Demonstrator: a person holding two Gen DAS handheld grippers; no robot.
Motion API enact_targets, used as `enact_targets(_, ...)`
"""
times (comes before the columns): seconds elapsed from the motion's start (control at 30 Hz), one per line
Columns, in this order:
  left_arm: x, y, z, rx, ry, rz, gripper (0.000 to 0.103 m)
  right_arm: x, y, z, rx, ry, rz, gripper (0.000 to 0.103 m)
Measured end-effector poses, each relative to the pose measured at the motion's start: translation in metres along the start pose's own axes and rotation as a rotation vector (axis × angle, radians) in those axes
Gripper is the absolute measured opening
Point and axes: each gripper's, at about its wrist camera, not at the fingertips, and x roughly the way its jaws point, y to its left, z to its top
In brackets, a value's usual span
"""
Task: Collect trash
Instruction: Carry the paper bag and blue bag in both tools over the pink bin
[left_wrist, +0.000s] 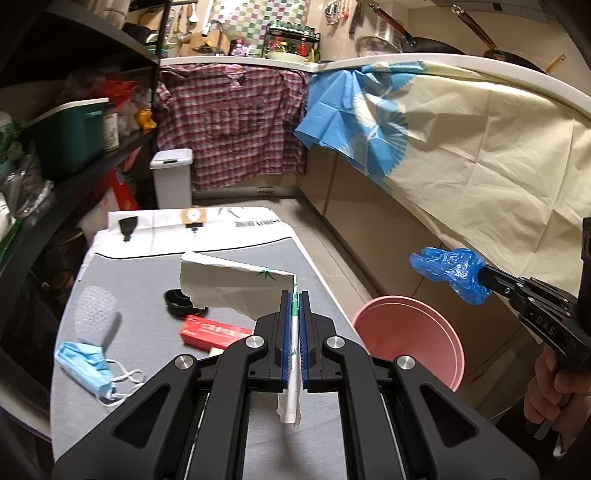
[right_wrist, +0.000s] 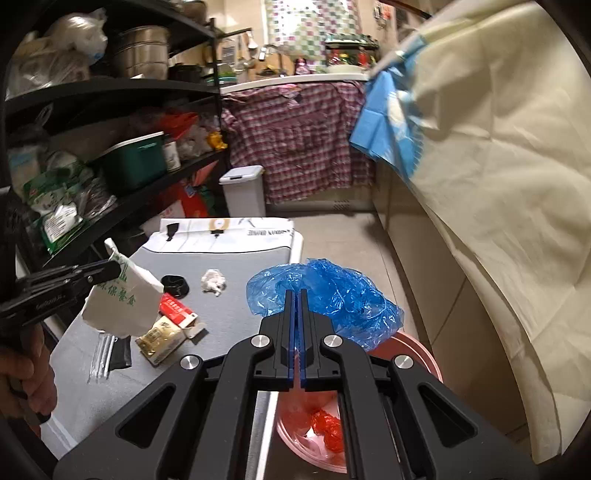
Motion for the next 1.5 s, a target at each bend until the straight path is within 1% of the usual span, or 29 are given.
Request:
enact_targets(0.23, 0.015, -0.031, 0.005, 0.011, 0.006, -0.045, 0.004, 0.002, -0.029, -0.005, 0.064, 0.015, -0.047, 0.002)
enact_targets(0.57, 0.033, -0.087, 0.004, 0.073, 0.005, -0.141, 0.004, 0.006, -0.045, -0.008, 0.084, 0.033, -0.090, 0.002)
enact_targets(0.87, 0.054, -0.114, -0.001, 0.088, 0.037, -0.223, 0.004, 0.012, -0.058, -0.011, 0.112, 0.061, -0.114, 0.002)
enact_targets(1.17, 0.075, -0.132, -0.008, 0.110, 0.084, -0.252, 0.004, 0.018, -0.061, -0.013, 0.117, 0.085, -0.130, 0.002)
enact_targets(1.5, 0.086, -0.148, -0.009, 0.120, 0.107, -0.270, 0.004, 0.024, -0.065, -0.013, 0.123, 0.102, -0.144, 0.002)
